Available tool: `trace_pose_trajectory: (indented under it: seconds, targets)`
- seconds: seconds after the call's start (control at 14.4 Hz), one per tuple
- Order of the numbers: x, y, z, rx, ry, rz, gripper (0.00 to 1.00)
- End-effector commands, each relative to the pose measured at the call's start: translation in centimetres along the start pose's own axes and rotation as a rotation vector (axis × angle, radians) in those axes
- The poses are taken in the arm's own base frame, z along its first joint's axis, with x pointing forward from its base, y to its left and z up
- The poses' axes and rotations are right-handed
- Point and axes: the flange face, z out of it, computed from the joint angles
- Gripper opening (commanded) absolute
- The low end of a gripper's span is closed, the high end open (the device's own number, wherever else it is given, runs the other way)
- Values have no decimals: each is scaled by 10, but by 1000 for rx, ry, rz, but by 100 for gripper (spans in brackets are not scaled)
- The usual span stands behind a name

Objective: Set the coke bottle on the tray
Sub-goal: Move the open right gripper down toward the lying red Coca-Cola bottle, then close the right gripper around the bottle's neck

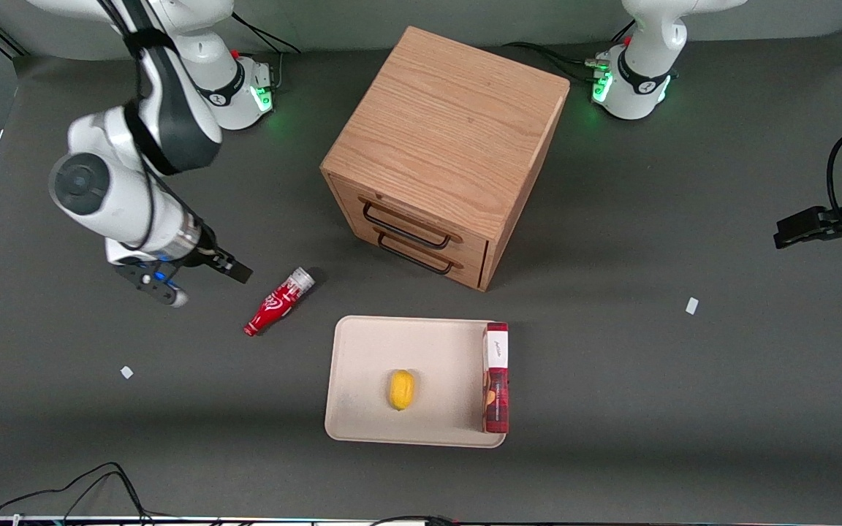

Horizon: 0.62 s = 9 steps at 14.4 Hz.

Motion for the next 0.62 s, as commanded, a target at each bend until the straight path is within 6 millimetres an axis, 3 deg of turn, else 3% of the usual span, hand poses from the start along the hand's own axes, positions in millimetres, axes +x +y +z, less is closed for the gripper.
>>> trace_pose_trajectory:
  seconds: [0.0,0.28,0.56]
  targets:
    - [3,-9,43,25,8,86,100]
    - [3,-21,118,-3,-8,146,100]
    - [2,-21,166,-6,-9,164,100]
